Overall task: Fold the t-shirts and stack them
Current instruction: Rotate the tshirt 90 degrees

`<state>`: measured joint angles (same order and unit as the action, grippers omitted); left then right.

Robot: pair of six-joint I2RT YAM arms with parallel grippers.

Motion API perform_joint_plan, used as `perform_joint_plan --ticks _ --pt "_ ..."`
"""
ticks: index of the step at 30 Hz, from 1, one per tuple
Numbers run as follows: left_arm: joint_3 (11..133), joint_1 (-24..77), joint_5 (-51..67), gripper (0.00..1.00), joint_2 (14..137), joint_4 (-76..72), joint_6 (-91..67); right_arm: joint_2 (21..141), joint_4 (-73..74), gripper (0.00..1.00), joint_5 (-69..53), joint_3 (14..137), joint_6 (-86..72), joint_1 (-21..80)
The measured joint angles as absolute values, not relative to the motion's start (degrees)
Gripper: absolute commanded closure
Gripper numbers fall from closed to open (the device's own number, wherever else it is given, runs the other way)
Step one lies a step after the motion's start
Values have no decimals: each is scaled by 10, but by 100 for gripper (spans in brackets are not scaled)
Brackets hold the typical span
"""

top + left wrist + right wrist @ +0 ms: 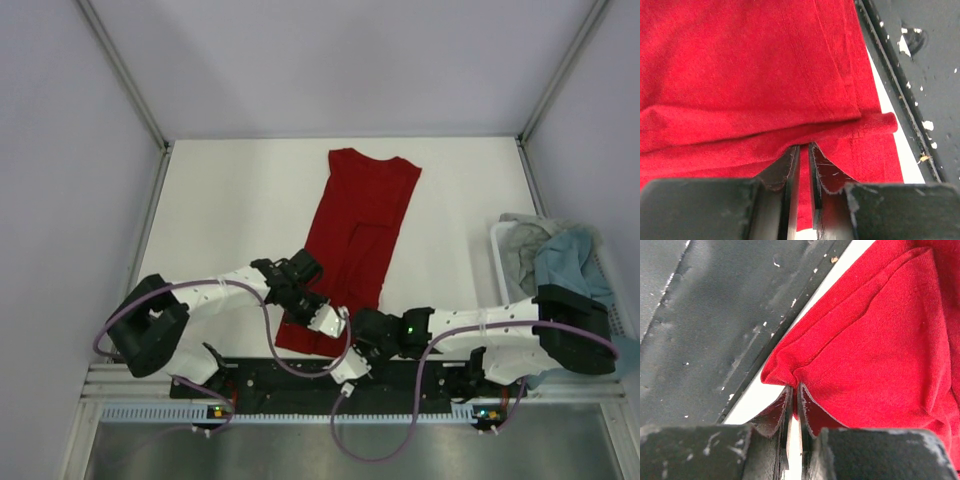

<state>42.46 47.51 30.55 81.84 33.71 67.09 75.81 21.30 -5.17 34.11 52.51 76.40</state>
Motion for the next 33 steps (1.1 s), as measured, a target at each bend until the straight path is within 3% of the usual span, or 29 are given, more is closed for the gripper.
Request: perform_joint_plan --ticks 10,18,22,26,33 --pt "489 532 355 82 850 358 663 740 227 92 -38 329 524 787" --pt "533 555 354 78 916 400 661 720 251 72 -24 322 522 798" --pt "535 556 349 69 865 423 634 713 257 63 -23 322 518 802" --pt "535 555 323 50 794 453 616 690 236 60 -24 323 513 806" --pt "506 530 299 50 670 482 644 692 276 58 -27 315 512 820"
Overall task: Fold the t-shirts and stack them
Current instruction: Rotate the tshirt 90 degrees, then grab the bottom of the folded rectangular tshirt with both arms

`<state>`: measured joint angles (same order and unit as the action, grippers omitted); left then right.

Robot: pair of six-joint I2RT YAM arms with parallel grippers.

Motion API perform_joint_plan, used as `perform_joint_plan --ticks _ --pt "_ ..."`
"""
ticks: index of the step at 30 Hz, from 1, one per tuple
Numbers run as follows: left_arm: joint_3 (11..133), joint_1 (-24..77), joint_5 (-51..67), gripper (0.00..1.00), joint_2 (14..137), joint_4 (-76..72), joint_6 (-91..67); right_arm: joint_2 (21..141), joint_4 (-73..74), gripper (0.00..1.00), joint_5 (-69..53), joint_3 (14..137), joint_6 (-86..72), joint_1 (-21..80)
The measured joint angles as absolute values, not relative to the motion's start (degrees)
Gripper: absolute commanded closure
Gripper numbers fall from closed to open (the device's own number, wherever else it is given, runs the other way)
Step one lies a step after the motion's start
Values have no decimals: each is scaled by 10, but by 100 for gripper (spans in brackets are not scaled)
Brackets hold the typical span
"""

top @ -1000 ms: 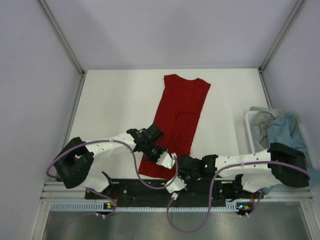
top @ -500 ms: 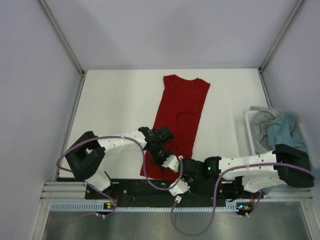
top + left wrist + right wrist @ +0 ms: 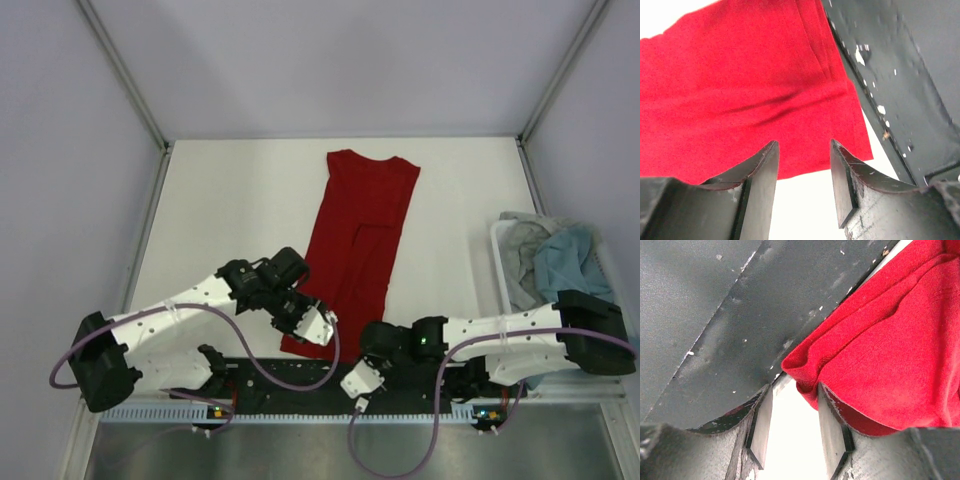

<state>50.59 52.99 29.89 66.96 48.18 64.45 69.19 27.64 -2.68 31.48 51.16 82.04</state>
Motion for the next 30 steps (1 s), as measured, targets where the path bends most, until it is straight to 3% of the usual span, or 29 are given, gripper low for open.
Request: perform_joint_plan --ticks 11,15,18,20,25,30 --pt "396 500 224 47 702 493 714 727 265 62 -10 322 512 821" --pt "384 500 197 49 741 475 722 729 267 83 -12 323 506 821" --pt "378 500 190 57 753 463 723 729 254 93 -22 323 499 824" --pt "378 500 190 70 753 457 721 729 248 99 -27 324 496 824" --pt "377 500 200 100 753 442 712 726 243 100 -30 323 484 825" --pt "385 498 203 100 753 444 686 708 249 100 -33 322 450 810"
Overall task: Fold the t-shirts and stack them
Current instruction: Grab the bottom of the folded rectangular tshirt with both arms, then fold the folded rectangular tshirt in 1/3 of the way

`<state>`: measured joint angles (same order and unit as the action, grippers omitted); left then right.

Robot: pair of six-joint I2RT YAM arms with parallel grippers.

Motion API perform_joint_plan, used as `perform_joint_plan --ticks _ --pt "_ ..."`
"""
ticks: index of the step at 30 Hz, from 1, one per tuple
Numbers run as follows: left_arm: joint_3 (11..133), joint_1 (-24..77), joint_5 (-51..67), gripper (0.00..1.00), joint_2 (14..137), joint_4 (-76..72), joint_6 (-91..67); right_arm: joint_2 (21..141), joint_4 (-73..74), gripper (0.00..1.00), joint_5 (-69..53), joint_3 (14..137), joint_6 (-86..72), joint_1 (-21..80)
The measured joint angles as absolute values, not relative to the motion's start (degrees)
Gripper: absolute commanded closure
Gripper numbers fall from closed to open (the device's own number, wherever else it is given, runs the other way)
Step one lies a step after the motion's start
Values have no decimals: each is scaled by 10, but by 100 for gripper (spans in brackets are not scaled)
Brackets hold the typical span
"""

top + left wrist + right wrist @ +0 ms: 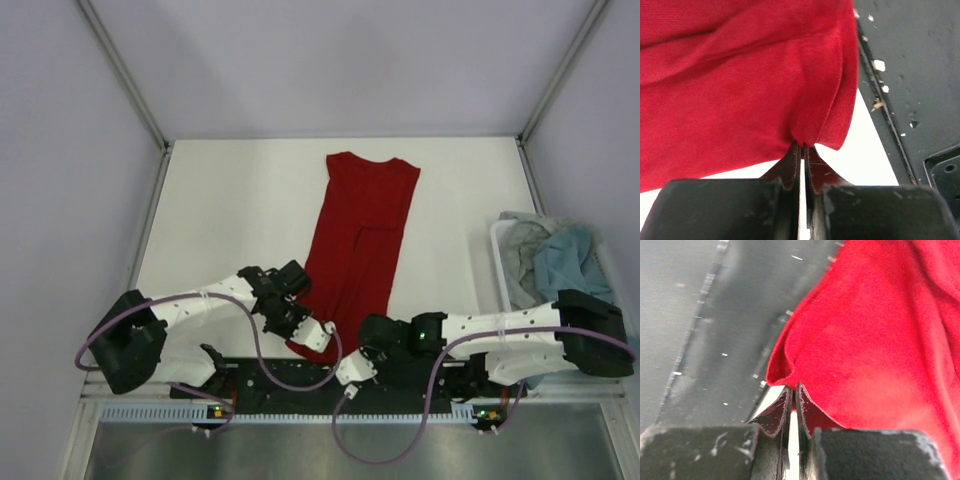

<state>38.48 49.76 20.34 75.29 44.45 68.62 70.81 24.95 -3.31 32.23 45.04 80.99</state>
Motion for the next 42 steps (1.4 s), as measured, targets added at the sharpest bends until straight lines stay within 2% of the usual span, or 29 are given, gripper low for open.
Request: perform_joint_plan --ticks 11,15,21,29,42 --pt "610 351 285 100 809 440 561 625 208 100 -22 323 316 600" --pt "700 334 284 100 896 444 504 623 146 100 -19 324 291 492" --pt "797 294 269 100 1016 437 446 669 29 100 -12 340 279 390" --pt "863 277 235 100 1110 405 386 756 -41 100 -16 367 288 318" --pt "908 273 198 100 1168 381 338 852 -73 100 -21 390 300 284"
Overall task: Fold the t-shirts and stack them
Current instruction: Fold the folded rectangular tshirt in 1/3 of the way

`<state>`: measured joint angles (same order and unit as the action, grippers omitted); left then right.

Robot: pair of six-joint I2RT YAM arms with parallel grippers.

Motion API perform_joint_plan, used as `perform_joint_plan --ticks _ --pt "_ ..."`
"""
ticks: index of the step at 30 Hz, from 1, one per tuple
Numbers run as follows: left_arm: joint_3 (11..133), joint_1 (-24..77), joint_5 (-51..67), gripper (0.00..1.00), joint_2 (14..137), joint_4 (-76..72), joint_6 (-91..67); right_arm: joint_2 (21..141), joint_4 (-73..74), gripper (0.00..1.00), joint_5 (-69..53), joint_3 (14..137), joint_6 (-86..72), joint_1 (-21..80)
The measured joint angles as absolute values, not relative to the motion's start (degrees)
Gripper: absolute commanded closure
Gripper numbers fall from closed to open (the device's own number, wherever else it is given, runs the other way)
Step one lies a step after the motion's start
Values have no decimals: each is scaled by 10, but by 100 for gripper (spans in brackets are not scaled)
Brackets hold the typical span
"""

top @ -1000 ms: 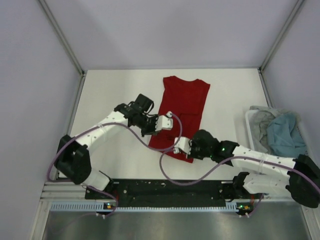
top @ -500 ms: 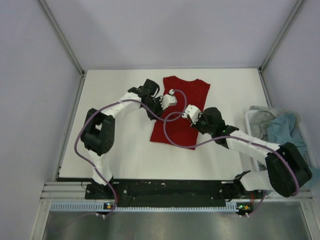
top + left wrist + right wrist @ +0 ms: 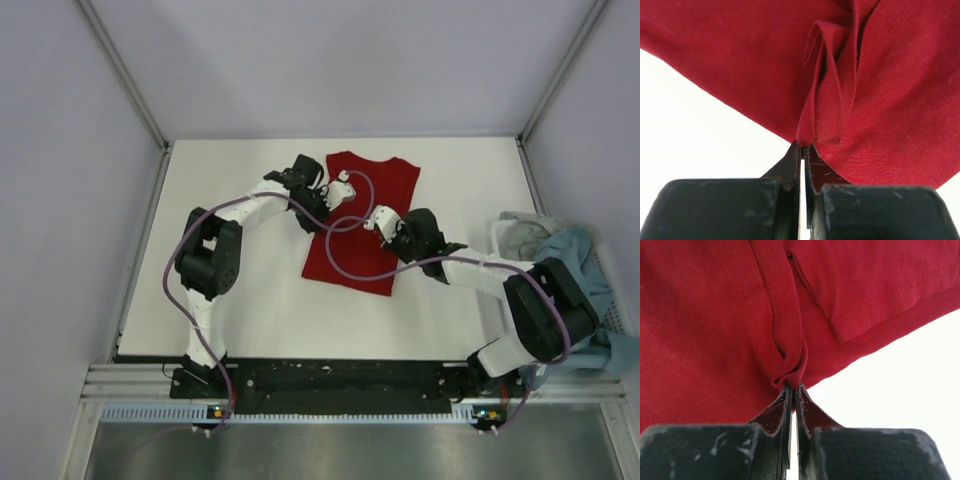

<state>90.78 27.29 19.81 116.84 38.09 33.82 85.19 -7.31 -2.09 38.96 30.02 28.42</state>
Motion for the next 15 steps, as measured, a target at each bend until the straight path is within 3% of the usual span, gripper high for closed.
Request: perform_joint_plan --ticks 8,12,15 --pt "918 264 179 97 1179 357 302 882 -72 100 -25 417 310 267" --pt "918 261 170 66 1180 346 297 895 -73 78 -25 423 312 260" --pt "922 260 162 58 1186 342 286 910 -66 67 -16 440 303 246"
